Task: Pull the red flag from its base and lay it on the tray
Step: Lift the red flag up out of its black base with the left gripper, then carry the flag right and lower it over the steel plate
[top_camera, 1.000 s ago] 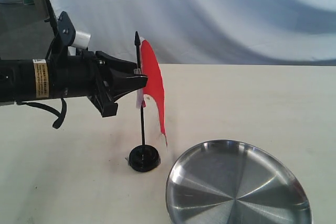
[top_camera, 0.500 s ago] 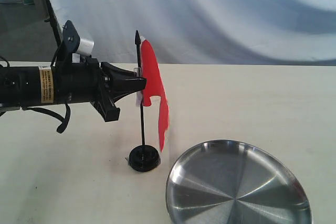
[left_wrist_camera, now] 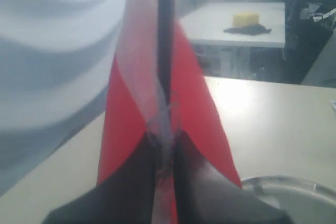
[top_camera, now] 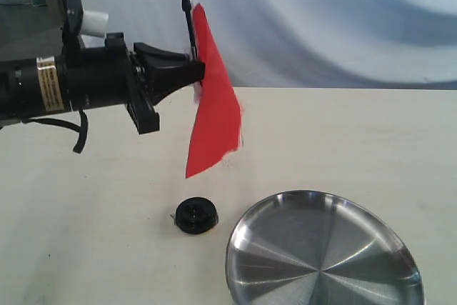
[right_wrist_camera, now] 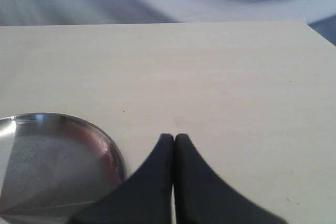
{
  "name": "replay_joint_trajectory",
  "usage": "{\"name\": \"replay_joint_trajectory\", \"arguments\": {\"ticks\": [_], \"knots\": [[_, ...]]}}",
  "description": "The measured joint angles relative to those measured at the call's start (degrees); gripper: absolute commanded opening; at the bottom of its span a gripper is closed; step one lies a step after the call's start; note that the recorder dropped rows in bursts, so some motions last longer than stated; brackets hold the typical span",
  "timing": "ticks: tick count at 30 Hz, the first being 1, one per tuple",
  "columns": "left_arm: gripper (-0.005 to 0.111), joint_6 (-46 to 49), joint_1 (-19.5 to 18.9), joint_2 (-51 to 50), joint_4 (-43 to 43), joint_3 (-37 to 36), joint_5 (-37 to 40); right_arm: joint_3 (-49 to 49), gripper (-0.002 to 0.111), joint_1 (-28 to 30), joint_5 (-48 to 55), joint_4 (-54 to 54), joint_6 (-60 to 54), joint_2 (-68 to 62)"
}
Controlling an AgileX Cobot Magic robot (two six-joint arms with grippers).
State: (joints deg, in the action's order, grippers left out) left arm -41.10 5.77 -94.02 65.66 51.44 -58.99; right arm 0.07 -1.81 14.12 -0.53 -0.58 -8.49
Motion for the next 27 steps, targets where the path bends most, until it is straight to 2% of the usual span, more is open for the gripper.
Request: {"name": "replay_joint_trajectory", "arguments": {"ticks": [5,17,27], "knots": [[0.000,-5.4,0.0,4.0,-0.1,1.0,-0.6,0.0,0.000,0.0,0.0,0.0,0.0,0.0],[0.000,-30.4,0.4,2.5,-3.5,1.4,-0.8,0.0,0.000,0.0,0.0,0.0,0.0,0.0],[0.000,-33.4,6.7,-3.9,-6.5,1.4,-1.0,0.0,0.000,0.0,0.0,0.0,0.0,0.0]]}}
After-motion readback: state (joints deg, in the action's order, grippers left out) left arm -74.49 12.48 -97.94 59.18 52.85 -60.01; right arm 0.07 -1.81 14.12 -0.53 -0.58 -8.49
